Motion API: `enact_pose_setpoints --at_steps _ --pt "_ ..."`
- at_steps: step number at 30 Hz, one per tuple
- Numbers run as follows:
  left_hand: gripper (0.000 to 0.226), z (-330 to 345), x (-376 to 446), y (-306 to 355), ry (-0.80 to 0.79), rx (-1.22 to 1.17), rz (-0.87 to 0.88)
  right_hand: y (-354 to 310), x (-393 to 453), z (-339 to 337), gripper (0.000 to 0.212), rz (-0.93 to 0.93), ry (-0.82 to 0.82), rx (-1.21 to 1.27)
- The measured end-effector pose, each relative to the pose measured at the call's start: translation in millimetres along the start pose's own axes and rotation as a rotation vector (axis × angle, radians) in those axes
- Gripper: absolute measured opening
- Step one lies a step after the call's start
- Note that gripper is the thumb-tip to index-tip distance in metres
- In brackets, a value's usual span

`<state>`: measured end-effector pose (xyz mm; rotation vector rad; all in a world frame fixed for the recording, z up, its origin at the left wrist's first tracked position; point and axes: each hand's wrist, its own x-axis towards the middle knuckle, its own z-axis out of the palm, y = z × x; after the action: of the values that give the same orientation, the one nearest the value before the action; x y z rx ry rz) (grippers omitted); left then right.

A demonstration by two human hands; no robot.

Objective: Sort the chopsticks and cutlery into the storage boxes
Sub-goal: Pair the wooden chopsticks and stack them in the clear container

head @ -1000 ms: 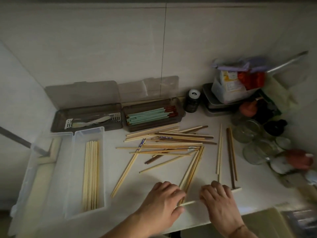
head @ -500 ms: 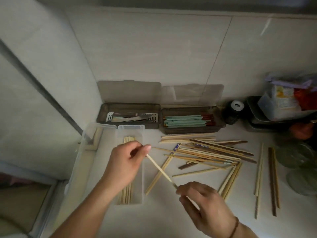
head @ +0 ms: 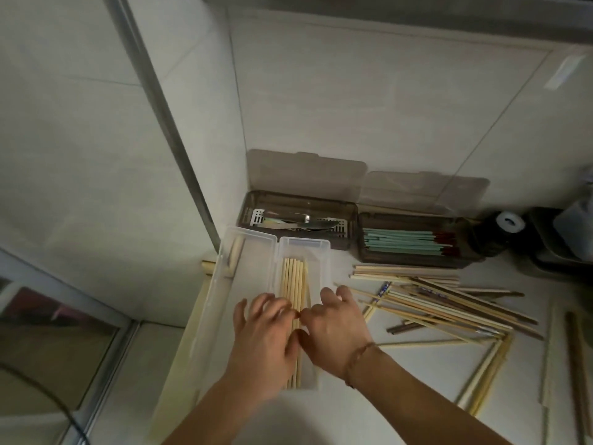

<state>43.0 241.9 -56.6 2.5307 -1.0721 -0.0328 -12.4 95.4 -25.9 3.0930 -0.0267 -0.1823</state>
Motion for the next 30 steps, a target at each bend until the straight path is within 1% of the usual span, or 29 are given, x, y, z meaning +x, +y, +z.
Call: enact_pose_setpoints --at_steps 2,4,7,10,15,18,20,22,24,26,28,30 --pt "0.026 6.8 -2.9 -3.9 -0.037 0.035 -0.011 -4.6 7.1 0.7 0.026 -0.042 -0.065 -0.098" --pt "0.023 10.5 -3.6 -7.7 -0.040 0.064 -0.004 -9.8 12.4 -0.1 0.030 -0.074 -0.143 -0.163" --pt "0.023 10.2 -4.5 -7.9 -0.044 0.068 0.009 -13.7 18.1 2.0 0.031 -0.074 -0.240 -0.226" --pt "0.027 9.5 -5.5 -8.8 -0.054 0.053 0.017 -12.8 21.5 9.2 0.030 -0.058 -0.279 -0.214" --pt "0.019 9.4 -5.9 -10.0 -0.067 0.021 0.001 -10.8 22.2 15.0 0.031 -0.097 -0.288 -0.164" --pt "0.010 9.2 -7.3 -9.3 -0.062 -0.008 0.003 -12.3 18.5 13.0 0.029 -0.138 -0.328 -0.159" --pt "0.012 9.0 -8.7 -8.5 -0.076 0.010 0.009 -12.2 15.9 8.9 0.032 -0.161 -0.363 -0.172" --pt "0.013 7.7 -9.8 -6.6 -0.088 0.047 0.011 -11.4 13.9 3.8 0.034 -0.150 -0.361 -0.192" --pt "0.012 4.9 -9.0 -1.7 -0.071 0.094 0.010 -10.3 8.7 0.4 0.034 -0.134 -0.313 -0.171" --pt "0.017 0.8 -5.5 8.4 -0.016 0.091 0.027 -4.4 -2.4 1.6 0.036 -0.128 -0.197 -0.090" --pt "0.021 -4.0 -0.1 24.8 0.057 -0.008 0.090 12.3 -18.9 8.4 0.035 -0.124 0.030 0.059" --pt "0.014 -3.6 6.3 45.6 0.114 -0.142 0.211 36.7 -42.3 20.1 0.028 -0.074 0.304 0.307"
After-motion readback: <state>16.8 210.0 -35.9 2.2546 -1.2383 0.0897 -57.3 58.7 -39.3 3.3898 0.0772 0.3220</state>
